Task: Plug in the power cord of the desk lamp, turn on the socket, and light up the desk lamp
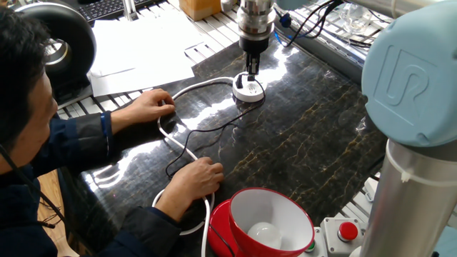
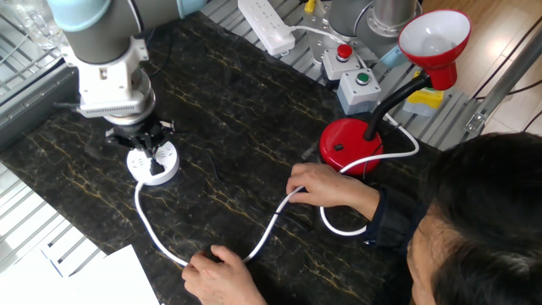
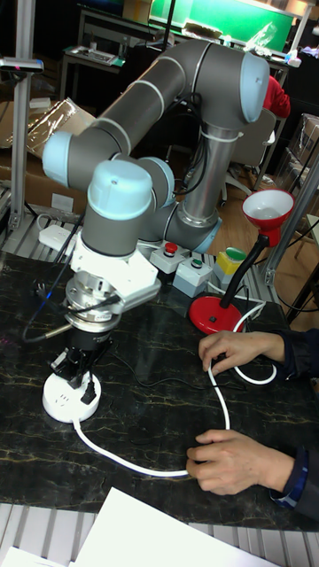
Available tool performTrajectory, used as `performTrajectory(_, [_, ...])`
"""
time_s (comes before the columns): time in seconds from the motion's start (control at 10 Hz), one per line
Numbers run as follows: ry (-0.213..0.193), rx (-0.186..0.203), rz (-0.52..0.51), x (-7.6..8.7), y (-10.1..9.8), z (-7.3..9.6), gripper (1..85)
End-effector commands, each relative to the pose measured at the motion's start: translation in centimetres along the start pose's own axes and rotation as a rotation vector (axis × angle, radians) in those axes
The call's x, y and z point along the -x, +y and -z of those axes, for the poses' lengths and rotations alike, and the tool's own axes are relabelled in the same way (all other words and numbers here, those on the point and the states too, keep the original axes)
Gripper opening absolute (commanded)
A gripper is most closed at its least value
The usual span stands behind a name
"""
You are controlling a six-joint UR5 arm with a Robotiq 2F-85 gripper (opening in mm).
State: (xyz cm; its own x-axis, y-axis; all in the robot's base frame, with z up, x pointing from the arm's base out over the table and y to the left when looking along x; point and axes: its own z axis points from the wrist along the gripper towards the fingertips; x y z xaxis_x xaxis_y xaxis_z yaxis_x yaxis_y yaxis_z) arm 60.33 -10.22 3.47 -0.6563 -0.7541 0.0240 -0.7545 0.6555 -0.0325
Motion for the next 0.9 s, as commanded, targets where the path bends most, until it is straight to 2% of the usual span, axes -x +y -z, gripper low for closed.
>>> performTrajectory(0.0, [-0.001, -0.007, 0.005, 0.0, 0.3, -1.0, 1.0])
performTrajectory(0.3, [0.020, -0.019, 0.013, -0.8, 0.2, -1.0, 1.0])
performTrajectory(0.5, [0.014, -0.032, 0.015, -0.3, -0.1, -1.8, 1.0])
performTrajectory(0.6, [0.019, -0.038, 0.012, -0.1, -0.2, -1.7, 1.0])
performTrajectory(0.8, [0.044, -0.028, 0.005, -0.2, 0.6, 0.2, 1.0])
